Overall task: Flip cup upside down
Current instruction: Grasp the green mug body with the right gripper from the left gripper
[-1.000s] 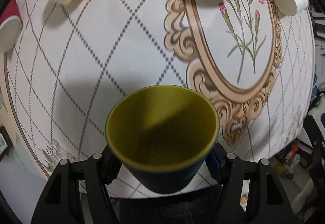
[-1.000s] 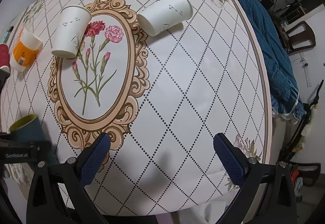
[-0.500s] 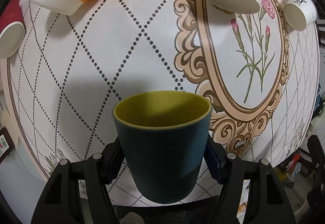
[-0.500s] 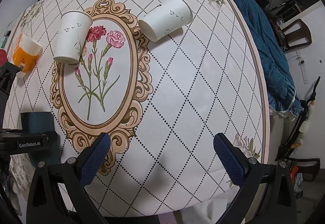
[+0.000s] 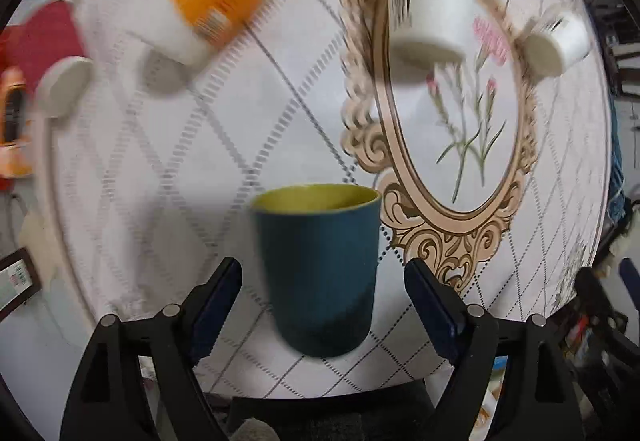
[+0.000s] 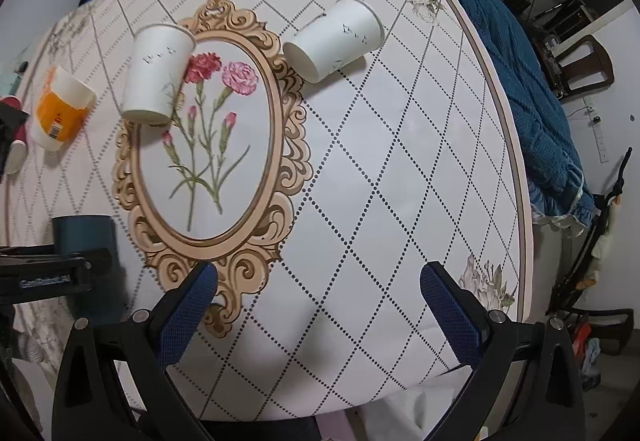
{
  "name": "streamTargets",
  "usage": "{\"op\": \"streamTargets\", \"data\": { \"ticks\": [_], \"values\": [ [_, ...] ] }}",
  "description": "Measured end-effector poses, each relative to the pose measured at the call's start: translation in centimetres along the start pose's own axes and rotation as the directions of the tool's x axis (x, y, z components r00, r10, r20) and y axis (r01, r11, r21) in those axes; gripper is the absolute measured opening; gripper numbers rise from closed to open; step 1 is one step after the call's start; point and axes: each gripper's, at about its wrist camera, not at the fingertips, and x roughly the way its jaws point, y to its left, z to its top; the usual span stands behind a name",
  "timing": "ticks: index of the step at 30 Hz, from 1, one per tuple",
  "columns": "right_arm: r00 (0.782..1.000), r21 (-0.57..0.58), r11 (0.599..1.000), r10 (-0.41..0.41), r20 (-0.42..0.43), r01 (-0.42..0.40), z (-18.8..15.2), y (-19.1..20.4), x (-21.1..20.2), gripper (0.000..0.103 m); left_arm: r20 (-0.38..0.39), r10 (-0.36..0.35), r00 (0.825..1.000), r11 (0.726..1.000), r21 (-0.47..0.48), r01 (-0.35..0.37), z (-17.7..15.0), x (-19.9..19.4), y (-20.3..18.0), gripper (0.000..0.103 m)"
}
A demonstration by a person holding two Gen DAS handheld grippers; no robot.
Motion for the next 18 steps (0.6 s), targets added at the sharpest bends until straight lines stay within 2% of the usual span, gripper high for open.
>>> {"op": "streamTargets", "data": {
  "ticks": [3, 6, 8, 12, 18],
  "values": [
    [0.999, 0.003, 0.999, 0.047, 0.002, -0.047, -0.9, 0.3, -1.6, 0.103, 0.123, 0.082, 0.989, 0.997, -0.001, -0.082, -3.0, -4.5, 1.0, 0.083],
    [0.993, -0.005, 0.993, 0.119, -0.006, -0.119, -2.3, 1.5, -3.3, 0.103, 0.168, 0.136, 0.976, 0.991, -0.022, -0.134, -5.2, -6.9, 3.3, 0.083],
    [0.986, -0.017, 0.986, 0.168, -0.016, -0.168, -3.4, 2.8, -4.4, 0.103, 0.186, 0.149, 0.971, 0.989, -0.042, -0.144, -6.8, -8.2, 5.2, 0.083],
    [0.969, -0.050, 0.968, 0.246, -0.022, -0.247, -5.1, 5.8, -6.8, 0.103, 0.213, 0.151, 0.965, 0.988, -0.066, -0.140, -8.9, -9.1, 6.3, 0.083],
    [0.958, -0.089, 0.954, 0.286, -0.009, -0.286, -6.9, 9.5, -9.3, 0.103, 0.242, 0.145, 0.959, 0.988, -0.078, -0.130, -11.0, -10.1, 8.3, 0.083]
  ]
}}
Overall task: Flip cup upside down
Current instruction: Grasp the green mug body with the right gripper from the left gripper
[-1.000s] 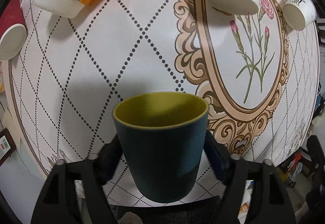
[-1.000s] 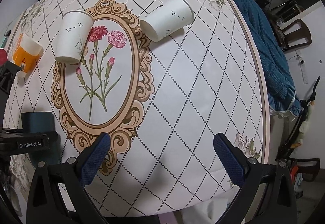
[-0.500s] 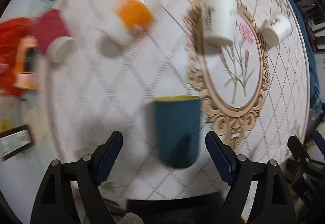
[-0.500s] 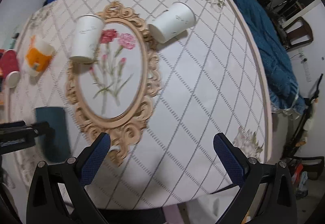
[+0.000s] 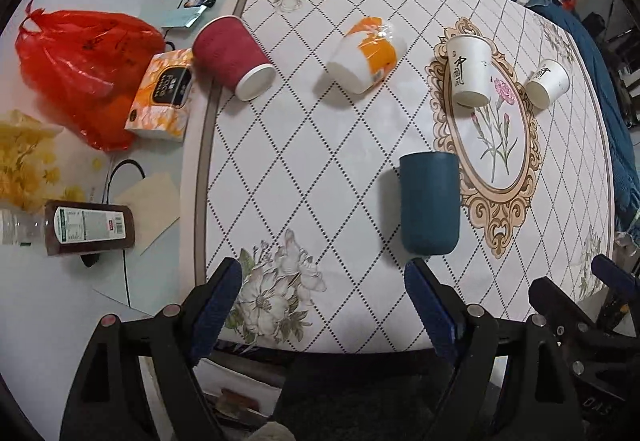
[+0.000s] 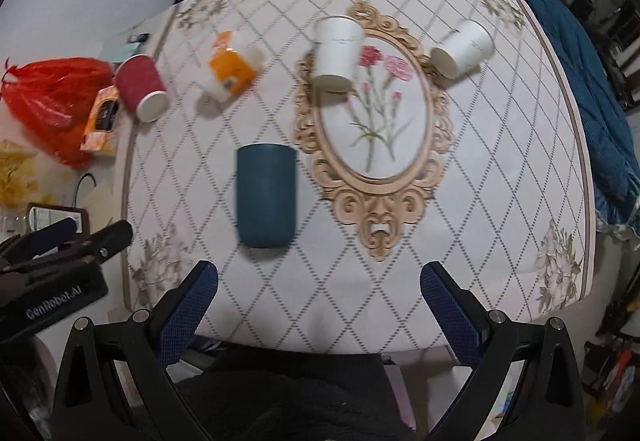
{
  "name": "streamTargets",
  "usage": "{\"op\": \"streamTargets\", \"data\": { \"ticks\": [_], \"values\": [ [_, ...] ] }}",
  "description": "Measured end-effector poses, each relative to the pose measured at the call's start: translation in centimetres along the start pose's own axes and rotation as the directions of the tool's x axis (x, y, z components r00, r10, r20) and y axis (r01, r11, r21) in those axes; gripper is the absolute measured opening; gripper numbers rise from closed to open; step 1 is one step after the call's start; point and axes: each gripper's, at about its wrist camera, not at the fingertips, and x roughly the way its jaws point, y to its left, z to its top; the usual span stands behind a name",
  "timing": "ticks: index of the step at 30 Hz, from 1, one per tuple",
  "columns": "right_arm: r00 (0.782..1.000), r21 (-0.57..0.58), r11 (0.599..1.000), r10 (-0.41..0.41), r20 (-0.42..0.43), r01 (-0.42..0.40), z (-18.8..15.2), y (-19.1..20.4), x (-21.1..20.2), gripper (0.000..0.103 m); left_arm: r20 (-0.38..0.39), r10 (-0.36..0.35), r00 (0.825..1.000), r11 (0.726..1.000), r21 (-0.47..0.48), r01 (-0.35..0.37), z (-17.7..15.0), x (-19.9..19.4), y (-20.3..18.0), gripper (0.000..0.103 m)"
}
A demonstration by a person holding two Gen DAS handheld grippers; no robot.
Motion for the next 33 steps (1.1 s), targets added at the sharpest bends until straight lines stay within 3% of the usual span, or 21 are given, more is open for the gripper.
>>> {"op": "streamTargets", "data": {
  "ticks": [6, 9, 11, 13, 14, 15, 16, 19, 21, 22, 24, 26, 29, 31, 33],
  "values": [
    [1.000, -0.055, 0.998, 0.006, -0.021, -0.007, 0.0, 1.8, -0.1, 0.103, 0.005, 0.019, 1.000, 0.997, -0.070, -0.019, -1.0, 0.1, 2.0, 0.083],
    [0.999, -0.143, 0.989, -0.028, -0.026, 0.024, 1.1, 2.4, -0.1, 0.103, -0.010, 0.018, 1.000, 0.992, -0.128, -0.020, -1.3, 1.1, 3.1, 0.084],
    [0.998, -0.268, 0.962, -0.065, -0.005, 0.061, 2.3, 3.4, 0.0, 0.103, -0.044, 0.033, 0.999, 0.985, -0.167, -0.039, -1.4, 2.7, 3.7, 0.098],
    [0.993, -0.456, 0.883, -0.112, 0.028, 0.113, 3.2, 5.0, 0.5, 0.103, -0.063, 0.043, 0.997, 0.976, -0.210, -0.055, -1.7, 4.1, 4.3, 0.098],
    [0.989, -0.579, 0.803, -0.143, 0.044, 0.142, 3.4, 6.1, 1.0, 0.103, -0.070, 0.049, 0.996, 0.971, -0.230, -0.064, -1.9, 4.6, 4.5, 0.098],
    [0.982, -0.714, 0.678, -0.174, 0.078, 0.177, 3.2, 7.4, 1.7, 0.103, -0.078, 0.045, 0.996, 0.966, -0.252, -0.064, -2.0, 5.2, 4.6, 0.098],
    [0.975, -0.789, 0.580, -0.192, 0.110, 0.203, 2.9, 8.2, 2.1, 0.103, -0.090, 0.041, 0.995, 0.960, -0.273, -0.064, -2.2, 6.0, 4.8, 0.098],
    [0.940, -0.949, 0.127, -0.231, 0.253, 0.287, 0.5, 10.1, 4.7, 0.103, -0.136, 0.034, 0.990, 0.936, -0.344, -0.079, -2.9, 8.4, 5.1, 0.098],
    [0.924, -0.943, -0.157, -0.206, 0.322, 0.294, -1.5, 10.4, 6.5, 0.103, -0.152, 0.029, 0.988, 0.921, -0.380, -0.085, -3.4, 9.4, 5.3, 0.098],
    [0.920, -0.895, -0.349, -0.168, 0.353, 0.279, -3.1, 10.1, 7.5, 0.103, -0.163, 0.028, 0.986, 0.912, -0.400, -0.092, -3.8, 10.0, 5.3, 0.098],
    [0.915, -0.787, -0.563, -0.128, 0.383, 0.250, -4.8, 9.6, 9.0, 0.101, -0.180, 0.027, 0.983, 0.902, -0.419, -0.101, -4.2, 10.7, 5.3, 0.098],
    [0.915, -0.600, -0.775, -0.073, 0.396, 0.198, -6.6, 7.9, 10.4, 0.098, -0.194, 0.017, 0.981, 0.893, -0.439, -0.102, -4.9, 11.4, 5.2, 0.098],
    [0.916, -0.356, -0.922, -0.005, 0.402, 0.151, -8.0, 6.1, 11.9, 0.098, -0.205, 0.000, 0.979, 0.886, -0.455, -0.095, -5.6, 12.2, 5.1, 0.098],
    [0.911, -0.200, -0.972, 0.035, 0.412, 0.127, -8.1, 4.8, 13.1, 0.098, -0.209, -0.008, 0.978, 0.886, -0.455, -0.090, -5.9, 12.6, 5.0, 0.098],
    [0.905, -0.068, -0.991, 0.081, 0.417, 0.120, -8.0, 3.8, 14.1, 0.098, -0.211, -0.005, 0.977, 0.887, -0.453, -0.093, -6.0, 12.9, 5.0, 0.098]
  ]
}}
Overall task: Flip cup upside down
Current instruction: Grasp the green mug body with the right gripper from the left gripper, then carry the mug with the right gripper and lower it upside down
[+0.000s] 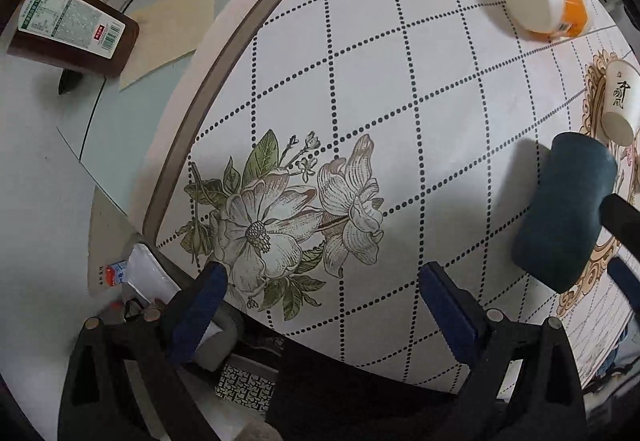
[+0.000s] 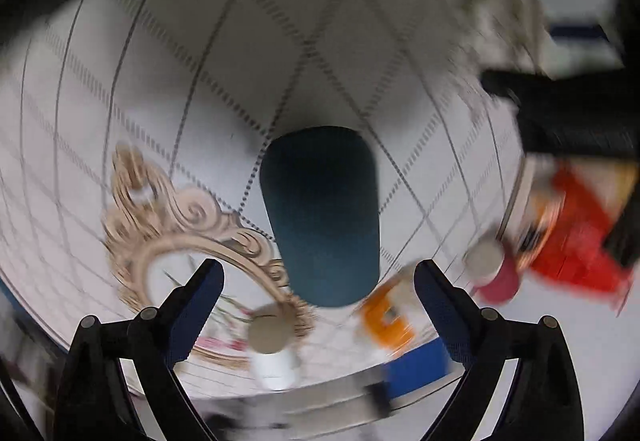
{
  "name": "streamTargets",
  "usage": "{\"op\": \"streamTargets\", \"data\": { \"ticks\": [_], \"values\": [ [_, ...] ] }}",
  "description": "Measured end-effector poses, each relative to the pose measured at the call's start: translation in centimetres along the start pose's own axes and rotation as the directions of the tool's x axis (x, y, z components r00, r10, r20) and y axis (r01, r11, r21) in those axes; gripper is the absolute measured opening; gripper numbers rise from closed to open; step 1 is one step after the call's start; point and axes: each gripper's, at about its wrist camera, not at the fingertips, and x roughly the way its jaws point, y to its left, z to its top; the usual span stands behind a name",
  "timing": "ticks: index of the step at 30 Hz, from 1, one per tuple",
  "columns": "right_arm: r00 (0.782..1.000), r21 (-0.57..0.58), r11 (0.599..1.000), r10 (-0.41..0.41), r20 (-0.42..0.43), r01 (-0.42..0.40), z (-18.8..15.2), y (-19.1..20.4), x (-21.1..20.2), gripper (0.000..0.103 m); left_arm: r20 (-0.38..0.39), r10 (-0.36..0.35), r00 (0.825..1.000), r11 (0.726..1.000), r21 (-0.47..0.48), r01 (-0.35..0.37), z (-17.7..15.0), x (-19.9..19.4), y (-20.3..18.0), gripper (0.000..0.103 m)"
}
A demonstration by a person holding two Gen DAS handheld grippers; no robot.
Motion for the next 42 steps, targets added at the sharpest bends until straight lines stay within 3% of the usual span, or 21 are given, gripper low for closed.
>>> {"op": "streamTargets", "data": {
  "ticks": [3, 14, 19, 23, 26, 36, 42],
  "values": [
    [0.999, -0.110, 0.993, -0.034, 0.012, 0.035, 0.2, 0.6, 1.1, 0.098, 0.004, 0.004, 1.000, 1.000, -0.004, -0.004, 0.1, 0.3, 0.2, 0.099],
    [1.000, -0.260, 0.966, -0.010, 0.026, 0.016, 0.1, 1.2, 4.1, 0.096, -0.017, -0.009, 1.000, 1.000, 0.007, 0.009, 0.9, 1.5, 1.0, 0.098],
    [1.000, -0.253, 0.968, 0.001, 0.031, 0.006, -0.3, 0.2, 5.4, 0.095, -0.020, -0.003, 1.000, 1.000, 0.028, 0.004, 1.4, 1.2, -0.2, 0.098],
    [1.000, -0.265, 0.964, 0.002, 0.027, 0.005, -0.1, -0.6, 7.0, 0.087, -0.020, -0.002, 1.000, 0.999, 0.037, 0.002, 1.6, 1.3, -0.1, 0.098],
    [1.000, -0.265, 0.964, 0.017, 0.021, -0.011, 0.3, -0.9, 7.4, 0.075, -0.021, 0.001, 1.000, 0.999, 0.040, 0.000, 1.5, 1.5, 0.0, 0.098],
    [0.999, -0.250, 0.968, 0.026, 0.041, -0.015, -0.2, -2.4, 8.5, 0.074, -0.024, -0.004, 1.000, 0.999, 0.040, 0.005, 2.1, 1.2, -0.2, 0.098],
    [0.999, -0.184, 0.983, 0.012, 0.053, -0.002, 0.1, -1.9, 7.3, 0.074, -0.023, -0.006, 1.000, 0.999, 0.045, 0.007, 2.1, 1.1, -0.4, 0.098]
  ]
}}
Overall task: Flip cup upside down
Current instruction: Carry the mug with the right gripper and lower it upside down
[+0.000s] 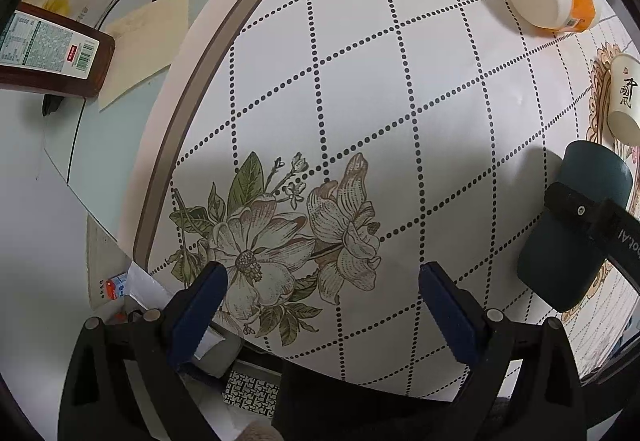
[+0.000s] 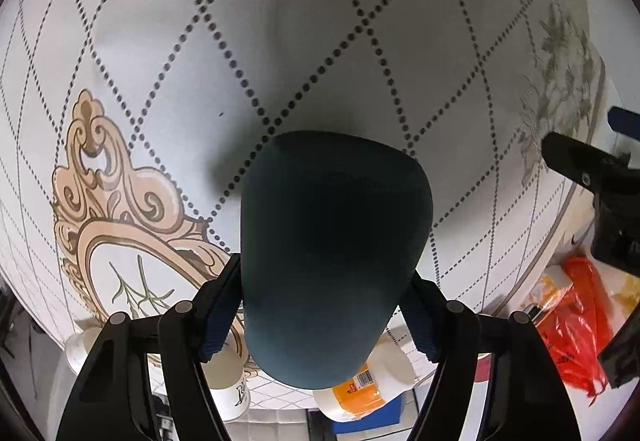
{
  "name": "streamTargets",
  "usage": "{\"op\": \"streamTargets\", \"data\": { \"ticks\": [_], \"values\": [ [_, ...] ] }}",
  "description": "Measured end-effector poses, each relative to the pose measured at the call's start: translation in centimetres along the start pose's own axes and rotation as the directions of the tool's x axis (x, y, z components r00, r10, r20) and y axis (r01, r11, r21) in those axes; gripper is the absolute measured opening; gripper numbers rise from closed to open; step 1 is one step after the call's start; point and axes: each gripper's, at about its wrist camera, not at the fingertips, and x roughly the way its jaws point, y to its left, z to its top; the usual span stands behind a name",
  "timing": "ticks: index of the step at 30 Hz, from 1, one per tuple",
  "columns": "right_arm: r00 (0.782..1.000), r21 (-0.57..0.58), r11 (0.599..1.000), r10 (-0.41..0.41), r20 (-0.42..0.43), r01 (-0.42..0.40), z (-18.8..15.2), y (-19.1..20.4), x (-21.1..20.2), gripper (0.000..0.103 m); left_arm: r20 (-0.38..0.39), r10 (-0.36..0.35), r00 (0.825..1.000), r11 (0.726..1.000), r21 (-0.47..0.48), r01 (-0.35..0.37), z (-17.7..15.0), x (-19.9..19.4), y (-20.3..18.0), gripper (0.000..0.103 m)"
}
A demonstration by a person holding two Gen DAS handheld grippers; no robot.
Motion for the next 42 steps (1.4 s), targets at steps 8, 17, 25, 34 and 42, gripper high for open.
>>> {"op": "streamTargets", "data": {
  "ticks": [8, 17, 25, 34, 42],
  "values": [
    [1.000, 0.144, 0.989, 0.018, -0.010, -0.016, -0.9, -2.0, 0.1, 0.073, 0.017, 0.003, 1.000, 1.000, 0.021, -0.003, 0.2, -0.6, -0.7, 0.098],
    [0.992, 0.450, 0.885, 0.123, 0.019, -0.118, -2.8, -4.2, -0.5, 0.073, 0.051, 0.013, 0.999, 0.996, 0.088, -0.017, 0.8, -1.8, -3.1, 0.098],
    [0.969, 0.772, 0.593, 0.216, 0.123, -0.230, -5.9, -4.6, -0.8, 0.073, 0.074, 0.025, 0.997, 0.989, 0.142, -0.035, 1.0, -3.0, -5.5, 0.098],
    [0.925, 0.955, -0.005, 0.245, 0.290, -0.298, -11.4, -2.9, 0.2, 0.073, 0.094, 0.034, 0.995, 0.976, 0.210, -0.053, 0.9, -4.0, -8.9, 0.098],
    [0.888, 0.826, -0.484, 0.185, 0.421, -0.290, -13.0, 2.1, 0.2, 0.073, 0.106, 0.041, 0.994, 0.959, 0.275, -0.069, 1.3, -4.8, -11.9, 0.098]
  ]
}}
